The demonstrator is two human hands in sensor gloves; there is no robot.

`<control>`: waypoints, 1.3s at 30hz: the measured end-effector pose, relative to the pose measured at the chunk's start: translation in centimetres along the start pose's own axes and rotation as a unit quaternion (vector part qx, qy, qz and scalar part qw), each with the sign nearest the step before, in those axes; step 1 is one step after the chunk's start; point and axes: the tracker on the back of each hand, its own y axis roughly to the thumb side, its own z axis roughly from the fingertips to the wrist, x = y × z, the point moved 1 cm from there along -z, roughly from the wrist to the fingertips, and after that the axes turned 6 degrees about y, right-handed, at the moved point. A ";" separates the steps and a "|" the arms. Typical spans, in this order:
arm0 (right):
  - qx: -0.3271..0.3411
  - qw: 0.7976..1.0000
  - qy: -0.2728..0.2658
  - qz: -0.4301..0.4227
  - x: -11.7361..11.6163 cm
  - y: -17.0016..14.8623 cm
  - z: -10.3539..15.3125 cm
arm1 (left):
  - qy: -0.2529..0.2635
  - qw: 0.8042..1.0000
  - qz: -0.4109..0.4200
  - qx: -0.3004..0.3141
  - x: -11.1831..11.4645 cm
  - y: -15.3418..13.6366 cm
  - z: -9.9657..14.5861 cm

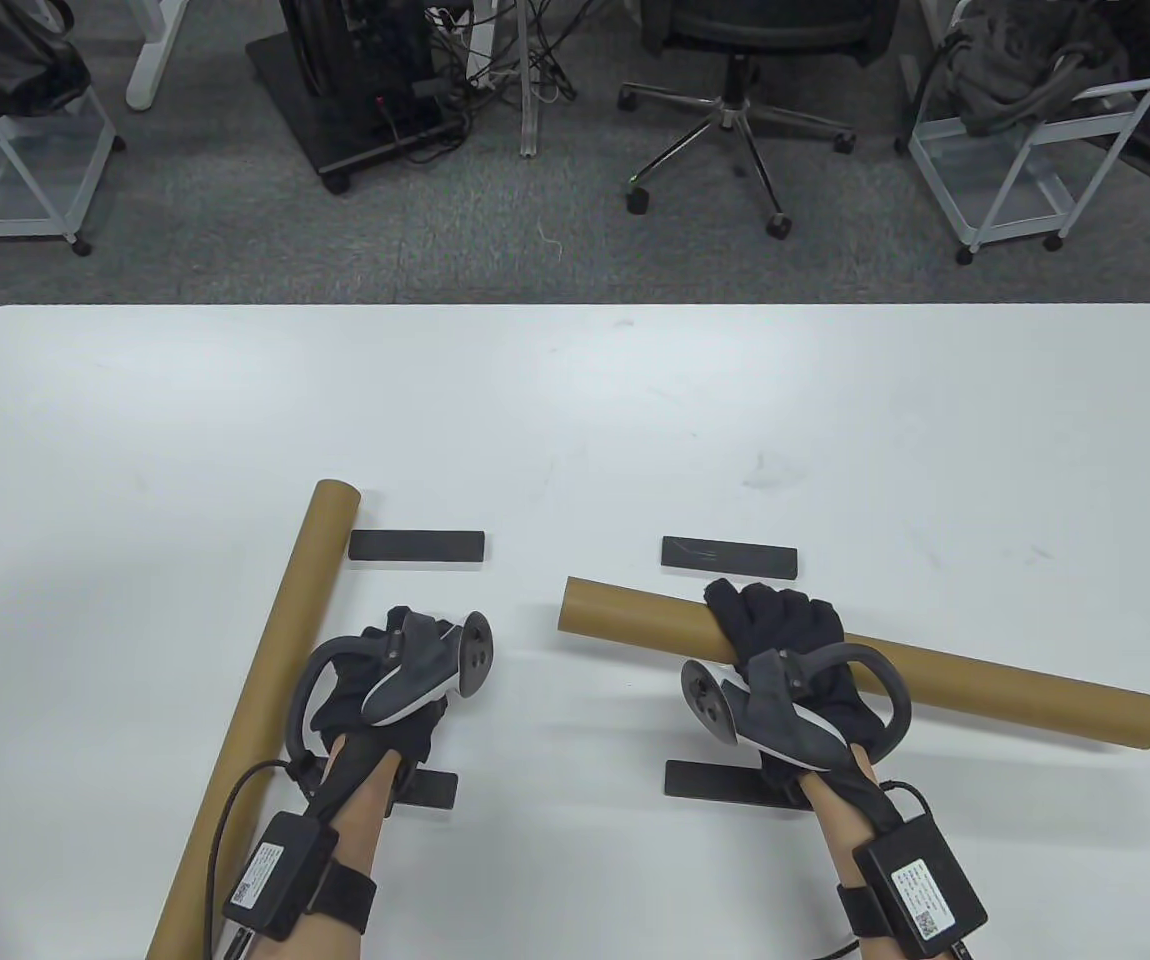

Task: Roll up posters and store in mailing tubes

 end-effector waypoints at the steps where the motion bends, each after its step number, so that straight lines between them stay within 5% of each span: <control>1: 0.000 1.000 0.000 0.000 0.0 0.0 0.0 | -0.003 1.000 -0.003 0.001 0.1 0.1 0.0; 13: 0.003 1.000 -0.001 0.005 0.0 0.1 -0.1 | 0.020 1.000 0.011 0.013 -0.1 0.3 -0.1; 15: 0.003 1.000 -0.001 0.004 -0.1 0.1 -0.1 | 0.058 0.998 0.019 0.012 -0.9 0.1 0.2; 20: 0.006 1.000 0.000 0.011 -0.1 0.2 -0.1 | 0.110 0.984 0.142 0.017 -2.6 -0.5 0.9; 22: 0.006 1.000 -0.002 0.013 -0.1 0.3 -0.1 | 0.116 0.964 0.238 0.024 -3.0 -1.1 1.1; 27: 0.008 1.000 -0.005 0.012 -0.1 0.4 -0.2 | 0.112 0.870 0.478 0.045 -2.8 -2.6 1.0; 34: 0.011 1.000 -0.010 0.011 0.0 0.4 -0.2 | 0.053 0.747 0.661 0.039 -1.3 -3.3 0.3; 39: 0.019 1.000 -0.014 0.009 0.1 0.8 0.0 | 0.051 0.759 0.647 0.044 -1.2 -3.0 0.0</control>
